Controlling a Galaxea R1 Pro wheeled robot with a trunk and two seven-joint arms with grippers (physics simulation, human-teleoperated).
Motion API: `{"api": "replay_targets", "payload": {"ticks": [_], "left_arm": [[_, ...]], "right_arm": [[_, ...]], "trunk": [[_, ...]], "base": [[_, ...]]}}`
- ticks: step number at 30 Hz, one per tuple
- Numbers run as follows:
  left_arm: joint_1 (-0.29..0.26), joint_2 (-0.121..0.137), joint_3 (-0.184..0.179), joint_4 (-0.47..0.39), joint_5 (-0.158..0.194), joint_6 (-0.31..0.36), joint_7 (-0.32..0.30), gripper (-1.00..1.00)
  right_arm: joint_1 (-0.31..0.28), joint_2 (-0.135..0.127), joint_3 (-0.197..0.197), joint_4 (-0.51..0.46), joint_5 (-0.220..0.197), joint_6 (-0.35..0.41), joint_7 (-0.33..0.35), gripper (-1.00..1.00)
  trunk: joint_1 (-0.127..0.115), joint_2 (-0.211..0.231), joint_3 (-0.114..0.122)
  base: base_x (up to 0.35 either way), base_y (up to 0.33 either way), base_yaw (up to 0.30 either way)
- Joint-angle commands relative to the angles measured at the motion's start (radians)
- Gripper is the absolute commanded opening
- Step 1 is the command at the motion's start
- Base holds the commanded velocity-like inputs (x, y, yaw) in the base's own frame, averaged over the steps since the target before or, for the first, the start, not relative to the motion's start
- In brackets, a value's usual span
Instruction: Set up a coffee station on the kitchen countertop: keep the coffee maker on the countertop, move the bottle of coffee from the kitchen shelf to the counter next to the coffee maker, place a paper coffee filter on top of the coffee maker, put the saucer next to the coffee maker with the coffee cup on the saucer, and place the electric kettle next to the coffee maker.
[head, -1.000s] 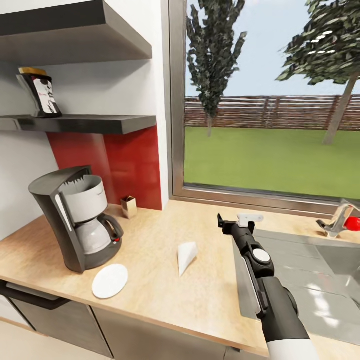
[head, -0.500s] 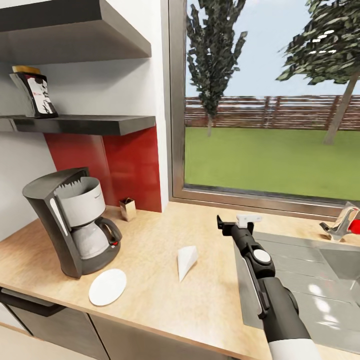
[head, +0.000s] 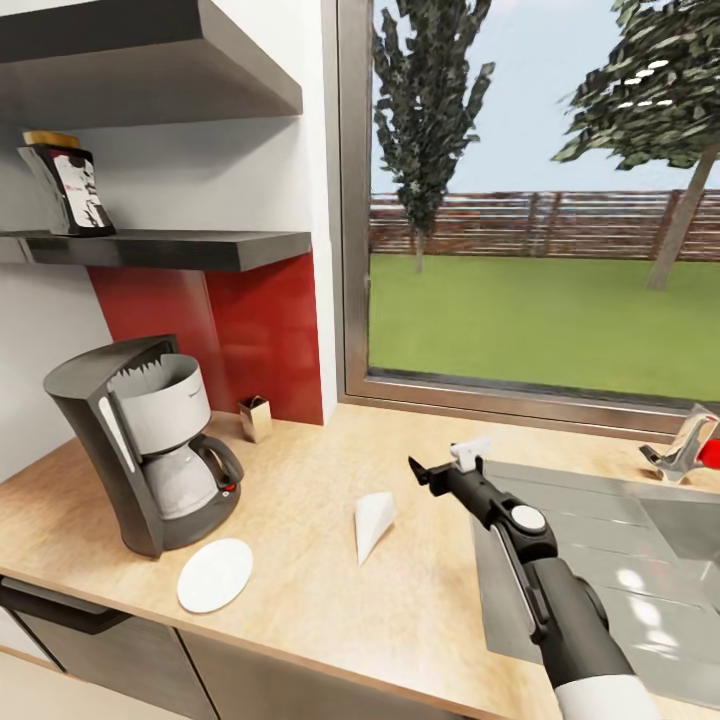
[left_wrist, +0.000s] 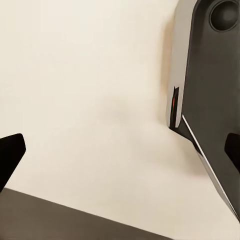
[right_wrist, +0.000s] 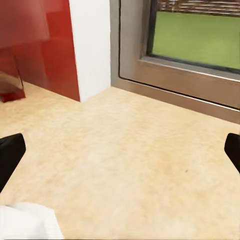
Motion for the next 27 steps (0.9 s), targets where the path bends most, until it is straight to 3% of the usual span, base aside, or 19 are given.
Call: {"api": "replay_targets", "payload": {"ticks": [1, 6, 9, 17, 21, 27], "left_arm": [[-0.001, 0.0, -0.001, 0.002, 0.002, -0.006, 0.002, 1.0], [0.0, 0.0, -0.001, 0.002, 0.001, -0.007, 0.002, 1.0], [0.0, 0.0, -0.001, 0.002, 0.001, -0.007, 0.002, 1.0], [0.009, 0.0, -0.001, 0.002, 0.002, -0.007, 0.002, 1.0], [0.01, 0.0, -0.001, 0.002, 0.001, -0.007, 0.002, 1.0], [0.01, 0.0, -0.001, 0.002, 0.001, -0.007, 0.002, 1.0]], "right_arm": [[-0.001, -0.009, 0.015, 0.0, 0.009, 0.004, 0.014, 1.0], [-0.001, -0.046, 0.105, 0.029, 0.023, 0.005, 0.039, 1.0], [-0.001, -0.053, 0.132, 0.059, 0.026, 0.005, 0.045, 1.0], [-0.001, -0.056, 0.162, 0.105, 0.037, 0.004, 0.048, 1.0], [-0.001, -0.056, 0.238, 0.129, 0.068, 0.003, 0.048, 1.0], [-0.001, -0.055, 0.265, 0.15, 0.08, 0.003, 0.048, 1.0]], "trunk": [[0.001, -0.002, -0.002], [0.001, -0.002, -0.002], [0.001, -0.002, -0.002], [0.001, -0.002, -0.002], [0.001, -0.002, -0.002], [0.001, -0.002, -0.002]], "base": [[0.063, 0.0, 0.0], [0.074, 0.0, 0.0], [0.023, 0.0, 0.0], [0.004, 0.0, 0.0], [0.0, 0.0, 0.0], [0.013, 0.0, 0.0]]}}
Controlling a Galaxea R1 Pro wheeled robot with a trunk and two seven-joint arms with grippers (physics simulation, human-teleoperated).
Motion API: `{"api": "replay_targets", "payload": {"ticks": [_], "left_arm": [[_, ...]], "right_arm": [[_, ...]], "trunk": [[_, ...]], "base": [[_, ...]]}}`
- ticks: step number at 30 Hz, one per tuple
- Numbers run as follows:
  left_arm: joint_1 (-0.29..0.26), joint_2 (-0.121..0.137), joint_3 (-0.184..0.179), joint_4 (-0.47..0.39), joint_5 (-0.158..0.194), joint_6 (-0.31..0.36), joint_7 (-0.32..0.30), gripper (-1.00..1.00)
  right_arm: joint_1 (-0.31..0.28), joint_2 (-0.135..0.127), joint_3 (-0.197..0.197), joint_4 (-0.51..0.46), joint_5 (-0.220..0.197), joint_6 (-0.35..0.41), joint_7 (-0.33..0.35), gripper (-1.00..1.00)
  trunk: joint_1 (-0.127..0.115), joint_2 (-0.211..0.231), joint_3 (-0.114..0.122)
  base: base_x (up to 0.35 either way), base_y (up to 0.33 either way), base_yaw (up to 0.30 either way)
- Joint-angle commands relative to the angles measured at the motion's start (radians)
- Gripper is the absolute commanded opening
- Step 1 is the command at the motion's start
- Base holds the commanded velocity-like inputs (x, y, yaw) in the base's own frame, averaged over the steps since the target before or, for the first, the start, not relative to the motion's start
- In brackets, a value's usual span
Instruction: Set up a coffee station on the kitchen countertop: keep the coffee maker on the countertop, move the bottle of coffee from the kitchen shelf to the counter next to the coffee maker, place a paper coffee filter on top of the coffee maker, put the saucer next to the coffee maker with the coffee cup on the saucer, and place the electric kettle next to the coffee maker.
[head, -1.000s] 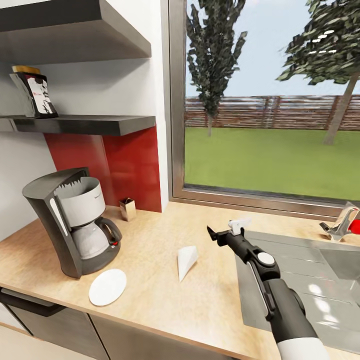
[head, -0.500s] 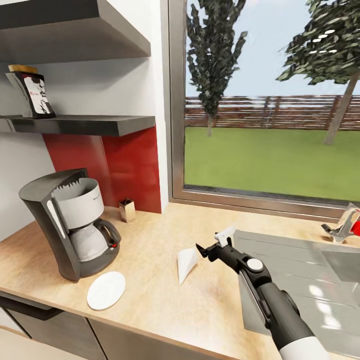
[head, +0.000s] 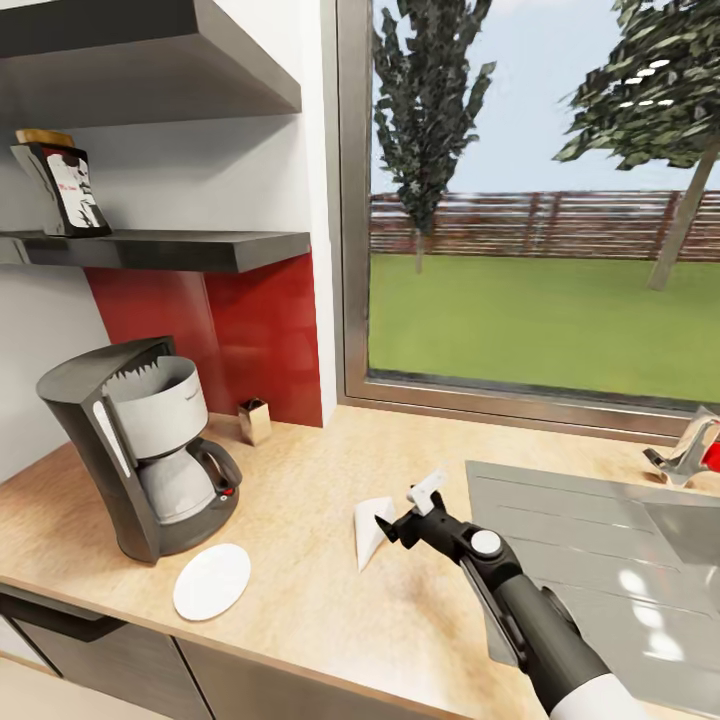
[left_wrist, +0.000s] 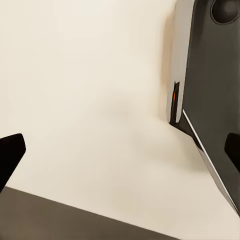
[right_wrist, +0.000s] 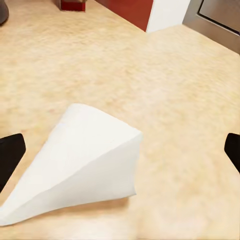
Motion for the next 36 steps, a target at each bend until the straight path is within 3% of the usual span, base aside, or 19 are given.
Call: {"api": "replay_targets", "payload": {"ticks": [1, 19, 23, 26, 31, 36], "left_arm": [[-0.001, 0.0, -0.001, 0.002, 0.002, -0.006, 0.002, 1.0], [-0.001, 0.0, -0.001, 0.001, 0.002, -0.005, 0.002, 1.0], [-0.001, 0.0, -0.001, 0.002, 0.002, -0.005, 0.002, 1.0], [-0.001, 0.0, -0.001, 0.001, 0.001, -0.005, 0.002, 1.0], [-0.001, 0.0, -0.001, 0.001, 0.001, -0.005, 0.002, 1.0], [0.0, 0.0, -0.001, 0.001, 0.001, -0.006, 0.002, 1.0]], "right_arm": [[-0.001, -0.001, 0.001, -0.001, 0.01, 0.004, 0.004, 1.0], [-0.001, -0.006, 0.005, 0.034, 0.013, 0.003, 0.006, 1.0], [-0.001, -0.025, 0.002, 0.033, 0.014, 0.002, 0.094, 1.0], [-0.002, -0.053, -0.005, 0.027, 0.014, 0.002, 0.215, 1.0], [-0.002, -0.084, -0.007, 0.023, 0.014, 0.002, 0.264, 1.0], [-0.004, -0.135, -0.007, 0.021, 0.014, 0.001, 0.326, 1.0]], "trunk": [[0.001, -0.002, -0.002], [0.001, -0.002, -0.002], [0.001, -0.002, -0.002], [0.001, -0.002, -0.002], [0.001, -0.002, -0.002], [0.001, -0.002, -0.002]], "base": [[0.054, 0.0, 0.0], [0.074, 0.0, 0.0], [0.004, 0.0, 0.0], [0.0, 0.0, 0.0], [0.0, 0.0, 0.0], [0.0, 0.0, 0.0]]}}
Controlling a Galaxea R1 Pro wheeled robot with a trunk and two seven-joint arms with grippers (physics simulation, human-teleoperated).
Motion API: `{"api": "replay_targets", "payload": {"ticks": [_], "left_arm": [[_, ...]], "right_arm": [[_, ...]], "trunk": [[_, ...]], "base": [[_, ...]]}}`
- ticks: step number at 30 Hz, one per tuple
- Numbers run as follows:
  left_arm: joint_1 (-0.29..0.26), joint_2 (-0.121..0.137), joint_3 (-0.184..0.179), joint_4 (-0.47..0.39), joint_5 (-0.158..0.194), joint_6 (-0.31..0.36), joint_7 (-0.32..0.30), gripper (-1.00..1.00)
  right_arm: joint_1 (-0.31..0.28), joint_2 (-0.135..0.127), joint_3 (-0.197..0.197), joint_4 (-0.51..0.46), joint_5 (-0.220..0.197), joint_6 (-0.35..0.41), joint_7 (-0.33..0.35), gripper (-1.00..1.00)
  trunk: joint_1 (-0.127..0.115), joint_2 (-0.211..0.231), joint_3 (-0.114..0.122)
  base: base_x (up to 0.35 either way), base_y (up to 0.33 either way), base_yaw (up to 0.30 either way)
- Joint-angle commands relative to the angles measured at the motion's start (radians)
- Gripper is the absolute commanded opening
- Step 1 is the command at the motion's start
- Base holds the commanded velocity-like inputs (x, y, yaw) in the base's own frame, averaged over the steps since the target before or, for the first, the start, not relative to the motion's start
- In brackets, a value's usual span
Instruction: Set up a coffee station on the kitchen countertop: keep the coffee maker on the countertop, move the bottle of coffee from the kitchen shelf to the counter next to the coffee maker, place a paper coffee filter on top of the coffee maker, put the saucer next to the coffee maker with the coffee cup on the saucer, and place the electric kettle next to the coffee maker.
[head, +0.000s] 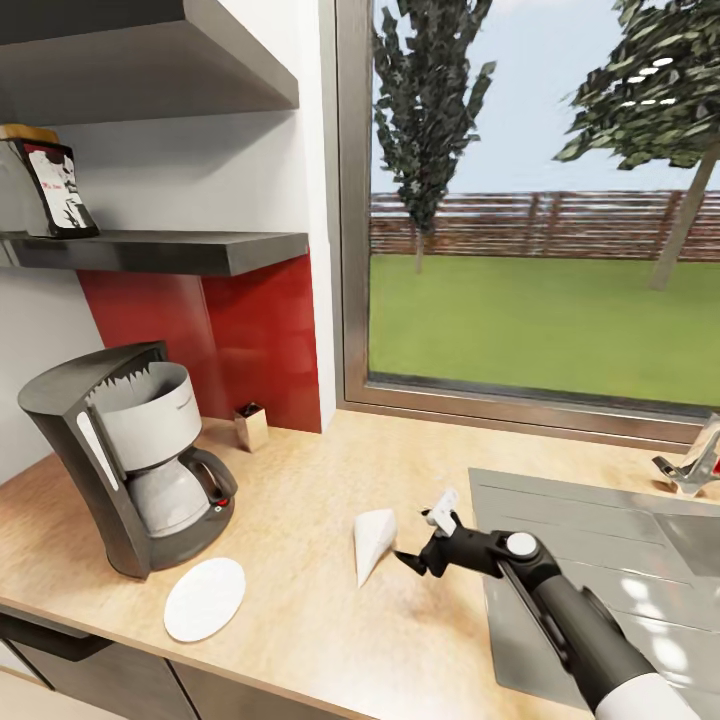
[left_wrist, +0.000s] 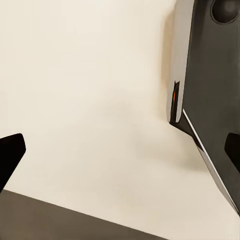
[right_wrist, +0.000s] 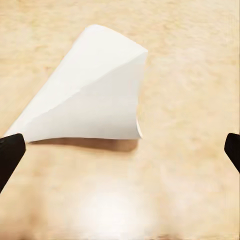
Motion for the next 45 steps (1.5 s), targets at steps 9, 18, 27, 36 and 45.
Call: {"api": "replay_targets", "payload": {"ticks": [9, 18, 27, 36, 45], "left_arm": [[-0.001, 0.0, -0.002, 0.002, 0.002, -0.005, 0.002, 1.0], [0.0, 0.0, -0.002, 0.003, 0.002, -0.005, 0.002, 1.0], [0.001, 0.0, -0.002, 0.003, 0.001, -0.006, 0.002, 1.0], [0.001, 0.0, -0.002, 0.003, 0.001, -0.004, 0.002, 1.0], [0.001, 0.0, -0.002, 0.003, 0.001, -0.004, 0.002, 1.0]], "right_arm": [[-0.002, -0.031, 0.001, -0.018, 0.006, 0.003, 0.071, 1.0], [-0.003, -0.046, 0.001, -0.044, 0.006, 0.003, 0.074, 1.0], [-0.003, -0.047, 0.001, -0.045, 0.006, 0.003, 0.074, 1.0], [-0.003, -0.046, 0.0, -0.044, 0.007, 0.003, 0.071, 1.0], [-0.097, -0.045, -0.035, -0.007, 0.006, 0.005, 0.068, 1.0]], "trunk": [[0.001, -0.002, -0.002], [0.001, -0.002, -0.002], [0.001, -0.002, -0.002], [0.001, -0.002, -0.002], [0.001, -0.002, -0.002]], "base": [[0.0, 0.0, 0.0], [0.041, 0.001, 0.0], [0.059, 0.015, 0.0], [0.021, 0.001, 0.0], [0.038, 0.0, 0.0]]}}
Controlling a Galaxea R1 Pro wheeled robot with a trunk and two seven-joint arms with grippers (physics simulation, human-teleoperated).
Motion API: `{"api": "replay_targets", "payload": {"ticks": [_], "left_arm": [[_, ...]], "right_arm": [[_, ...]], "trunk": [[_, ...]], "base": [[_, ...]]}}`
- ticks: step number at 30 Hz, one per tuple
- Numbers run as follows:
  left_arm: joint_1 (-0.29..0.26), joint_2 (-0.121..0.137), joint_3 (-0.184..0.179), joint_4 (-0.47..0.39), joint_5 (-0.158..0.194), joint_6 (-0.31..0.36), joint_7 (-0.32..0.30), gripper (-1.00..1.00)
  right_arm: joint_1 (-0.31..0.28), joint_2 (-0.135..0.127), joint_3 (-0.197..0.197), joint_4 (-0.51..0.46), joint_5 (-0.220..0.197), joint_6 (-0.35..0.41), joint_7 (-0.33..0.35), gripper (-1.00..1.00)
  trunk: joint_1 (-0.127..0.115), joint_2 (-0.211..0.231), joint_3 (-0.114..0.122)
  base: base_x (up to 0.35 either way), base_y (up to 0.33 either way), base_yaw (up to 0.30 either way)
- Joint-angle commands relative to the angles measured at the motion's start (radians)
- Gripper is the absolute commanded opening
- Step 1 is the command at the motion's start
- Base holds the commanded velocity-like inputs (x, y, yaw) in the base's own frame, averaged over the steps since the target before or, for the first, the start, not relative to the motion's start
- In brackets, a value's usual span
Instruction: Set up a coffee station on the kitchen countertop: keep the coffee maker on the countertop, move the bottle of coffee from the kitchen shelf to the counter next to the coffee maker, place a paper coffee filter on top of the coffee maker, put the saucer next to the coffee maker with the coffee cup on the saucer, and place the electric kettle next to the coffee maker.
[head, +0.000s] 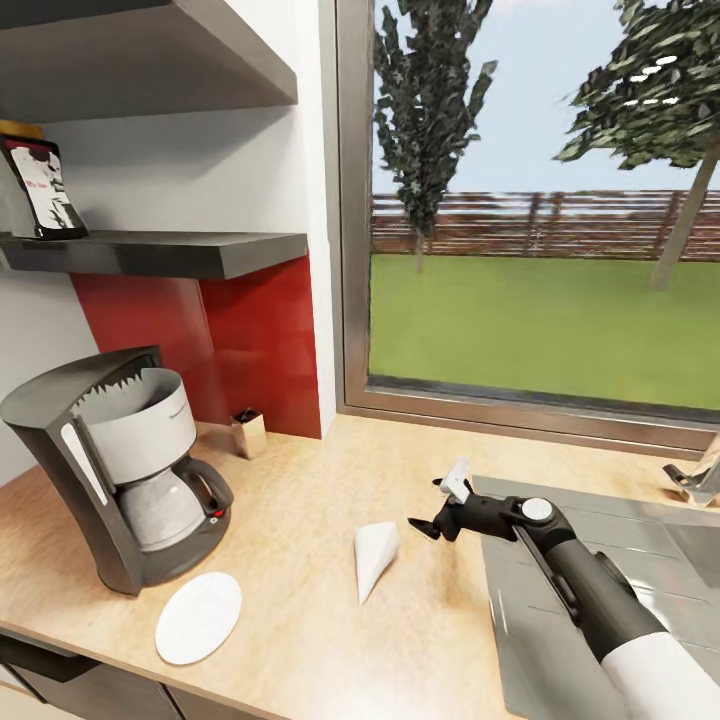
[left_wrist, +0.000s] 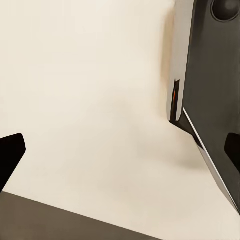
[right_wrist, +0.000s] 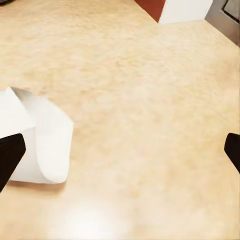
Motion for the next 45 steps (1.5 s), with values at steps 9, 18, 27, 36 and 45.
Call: {"api": "replay_targets", "payload": {"ticks": [9, 18, 27, 36, 45], "left_arm": [[-0.001, 0.0, -0.001, 0.002, 0.002, -0.006, 0.002, 1.0], [-0.001, 0.0, -0.001, 0.002, 0.002, -0.006, 0.002, 1.0], [-0.001, 0.0, -0.001, 0.002, 0.002, -0.006, 0.002, 1.0], [-0.001, 0.0, -0.001, 0.002, 0.002, -0.006, 0.002, 1.0], [-0.001, 0.0, -0.001, 0.002, 0.002, -0.006, 0.002, 1.0]], "right_arm": [[-0.053, 0.003, -0.001, 0.102, 0.004, 0.002, 0.005, 1.0], [-0.054, 0.014, 0.007, 0.115, 0.002, 0.001, 0.009, 1.0], [-0.054, 0.016, 0.04, 0.115, 0.002, -0.003, 0.009, 1.0], [-0.054, 0.017, 0.124, 0.115, 0.001, -0.006, 0.009, 1.0], [-0.054, 0.03, 0.129, 0.115, 0.001, -0.006, 0.009, 1.0]], "trunk": [[0.001, -0.002, -0.002], [0.001, -0.002, -0.002], [0.001, -0.002, -0.002], [0.001, -0.002, -0.002], [0.001, -0.002, -0.002]], "base": [[0.001, 0.0, 0.0], [0.0, 0.0, 0.0], [0.0, 0.0, 0.0], [0.0, 0.0, 0.0], [0.0, 0.0, 0.0]]}}
